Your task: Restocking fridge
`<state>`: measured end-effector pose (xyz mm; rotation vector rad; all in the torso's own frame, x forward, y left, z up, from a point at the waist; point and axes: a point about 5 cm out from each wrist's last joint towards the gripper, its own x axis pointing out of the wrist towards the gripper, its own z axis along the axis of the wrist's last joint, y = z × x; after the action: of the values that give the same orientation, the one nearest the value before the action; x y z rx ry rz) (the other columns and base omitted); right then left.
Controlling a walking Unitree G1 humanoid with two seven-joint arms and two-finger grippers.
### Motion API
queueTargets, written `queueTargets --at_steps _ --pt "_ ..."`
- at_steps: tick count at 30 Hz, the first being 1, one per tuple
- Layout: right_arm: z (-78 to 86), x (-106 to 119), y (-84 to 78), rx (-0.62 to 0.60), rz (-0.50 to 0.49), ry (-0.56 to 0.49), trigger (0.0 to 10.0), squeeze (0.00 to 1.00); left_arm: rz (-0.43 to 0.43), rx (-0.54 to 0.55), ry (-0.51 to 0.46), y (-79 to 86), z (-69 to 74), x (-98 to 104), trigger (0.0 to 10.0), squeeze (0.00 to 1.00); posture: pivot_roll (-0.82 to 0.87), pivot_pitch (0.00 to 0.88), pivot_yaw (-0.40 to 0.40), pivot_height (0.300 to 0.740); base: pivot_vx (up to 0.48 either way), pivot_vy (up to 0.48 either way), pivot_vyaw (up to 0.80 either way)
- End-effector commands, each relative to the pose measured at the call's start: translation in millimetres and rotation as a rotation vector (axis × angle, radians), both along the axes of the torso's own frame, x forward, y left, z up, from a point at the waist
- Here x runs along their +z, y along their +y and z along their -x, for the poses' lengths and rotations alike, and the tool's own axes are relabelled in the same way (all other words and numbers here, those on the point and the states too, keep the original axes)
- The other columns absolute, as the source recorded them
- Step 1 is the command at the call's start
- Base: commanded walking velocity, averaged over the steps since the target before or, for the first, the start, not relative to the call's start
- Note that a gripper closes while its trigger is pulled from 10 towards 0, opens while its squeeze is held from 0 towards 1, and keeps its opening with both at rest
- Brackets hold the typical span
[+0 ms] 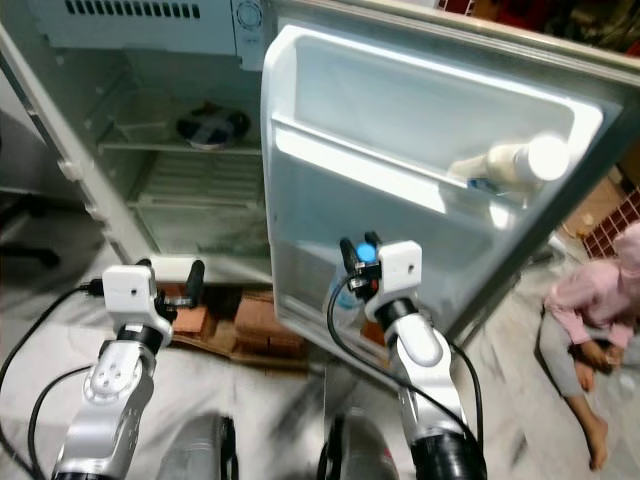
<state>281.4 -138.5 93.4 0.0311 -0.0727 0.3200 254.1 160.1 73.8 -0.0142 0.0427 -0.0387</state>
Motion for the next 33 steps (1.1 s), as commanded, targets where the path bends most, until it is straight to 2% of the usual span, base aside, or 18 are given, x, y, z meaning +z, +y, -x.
queueTargets --at_steps 1,24,33 --pt "-0.7 3.9 -2.2 -0.006 0.003 -0.018 10.0 0.00 -0.013 -0.004 0.008 -0.2 1.5 -0.5 10.0 0.00 0.09 0.060 -0.042 0.626 0.000 0.000 0.00" --pt "-0.4 2.1 -3.6 -0.028 0.019 -0.018 10.0 0.00 -0.012 0.001 0.011 1.4 0.5 -0.2 10.0 0.00 0.09 0.074 -0.043 0.626 0.000 0.000 0.00" --pt "-0.5 3.3 -3.3 -0.030 0.023 -0.024 10.0 0.00 -0.013 -0.007 0.005 0.6 0.9 0.1 10.0 0.00 0.09 0.075 -0.045 0.626 0.059 0.215 0.00"
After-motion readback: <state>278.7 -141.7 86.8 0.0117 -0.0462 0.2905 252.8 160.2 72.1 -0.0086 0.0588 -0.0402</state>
